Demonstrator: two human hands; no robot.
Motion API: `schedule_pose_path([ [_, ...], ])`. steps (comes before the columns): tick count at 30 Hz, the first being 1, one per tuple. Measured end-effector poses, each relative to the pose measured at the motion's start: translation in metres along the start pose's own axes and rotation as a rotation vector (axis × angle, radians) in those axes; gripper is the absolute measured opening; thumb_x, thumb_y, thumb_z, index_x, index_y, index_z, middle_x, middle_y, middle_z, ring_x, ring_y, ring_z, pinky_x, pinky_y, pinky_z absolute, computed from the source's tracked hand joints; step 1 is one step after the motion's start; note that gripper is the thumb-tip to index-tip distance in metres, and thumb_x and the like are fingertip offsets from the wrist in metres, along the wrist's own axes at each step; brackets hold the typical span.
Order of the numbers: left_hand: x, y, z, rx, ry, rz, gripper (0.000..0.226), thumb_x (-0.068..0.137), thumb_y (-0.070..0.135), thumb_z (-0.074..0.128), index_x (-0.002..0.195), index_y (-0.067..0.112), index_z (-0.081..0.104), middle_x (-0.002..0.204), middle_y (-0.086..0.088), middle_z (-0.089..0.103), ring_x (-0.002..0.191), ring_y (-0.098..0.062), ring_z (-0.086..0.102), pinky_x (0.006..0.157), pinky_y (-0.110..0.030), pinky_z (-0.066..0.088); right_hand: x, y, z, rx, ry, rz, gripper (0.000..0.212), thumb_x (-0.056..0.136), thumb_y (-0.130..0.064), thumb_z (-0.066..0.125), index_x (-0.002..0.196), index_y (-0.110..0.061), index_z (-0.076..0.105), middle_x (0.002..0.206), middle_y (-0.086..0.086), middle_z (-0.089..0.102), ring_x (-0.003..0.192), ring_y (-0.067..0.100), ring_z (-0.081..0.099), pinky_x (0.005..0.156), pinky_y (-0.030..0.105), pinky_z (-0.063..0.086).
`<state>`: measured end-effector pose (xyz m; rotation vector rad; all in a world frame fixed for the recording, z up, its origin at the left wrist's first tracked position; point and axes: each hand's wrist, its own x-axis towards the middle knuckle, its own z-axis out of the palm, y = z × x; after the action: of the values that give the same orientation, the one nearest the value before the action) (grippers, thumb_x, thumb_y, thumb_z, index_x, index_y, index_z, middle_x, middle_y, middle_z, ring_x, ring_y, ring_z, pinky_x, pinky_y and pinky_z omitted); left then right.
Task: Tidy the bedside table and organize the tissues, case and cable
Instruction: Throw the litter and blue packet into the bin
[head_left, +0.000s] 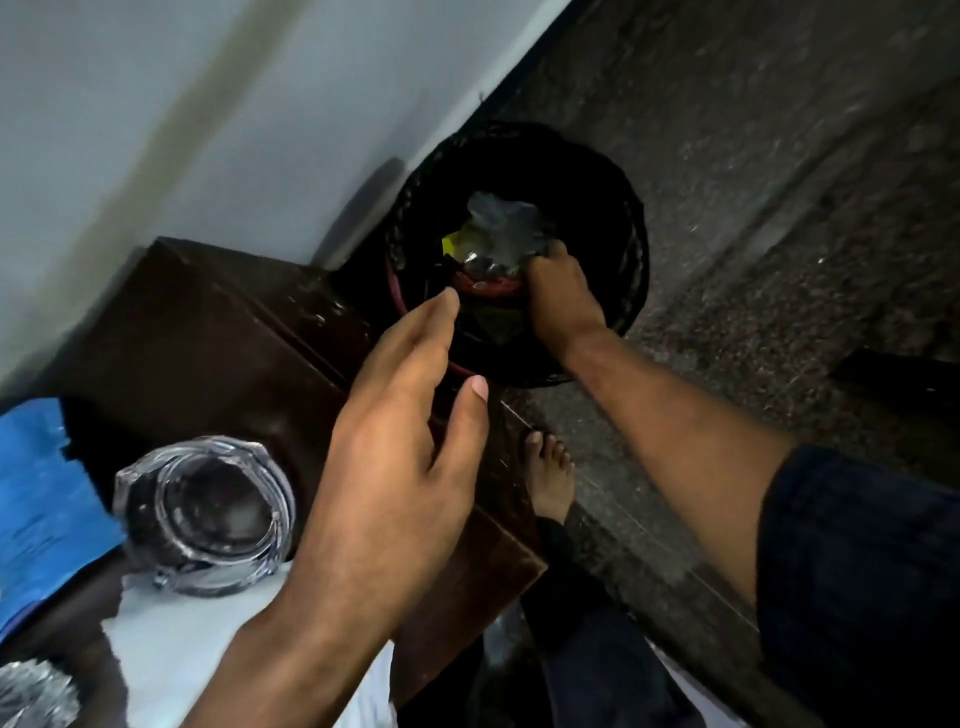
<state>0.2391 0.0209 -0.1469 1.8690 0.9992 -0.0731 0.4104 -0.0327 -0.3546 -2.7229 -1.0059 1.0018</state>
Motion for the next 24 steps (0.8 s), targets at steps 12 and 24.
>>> schedule_pose_path([
  [12,0.002,0.006,0.011,0.154,0.003,-0.01,0.057,0.099,0.031,0.048,0.154,0.019,0.04,0.158,0.008,0.041,0.147,-0.001,0.031,0.118,-0.015,0.024,0.014,0.004,0.001,-0.143,-0.143,-0.114,0.041,0.097,-0.002,0.044,0.137,-0.003,0.054,0.137,0.03,0.052,0.129,0.046,0.048,0.109,0.046,0.043],
  [24,-0.063,0.017,-0.047,0.141,0.085,0.005,0.053,0.099,0.031,0.047,0.151,0.024,0.045,0.145,0.014,0.052,0.134,0.006,0.039,0.111,-0.005,0.023,-0.079,-0.076,-0.145,0.552,0.247,-0.011,0.015,0.087,-0.014,0.074,0.095,-0.027,0.075,0.091,0.003,0.074,0.078,0.014,0.068,0.073,0.025,0.057],
])
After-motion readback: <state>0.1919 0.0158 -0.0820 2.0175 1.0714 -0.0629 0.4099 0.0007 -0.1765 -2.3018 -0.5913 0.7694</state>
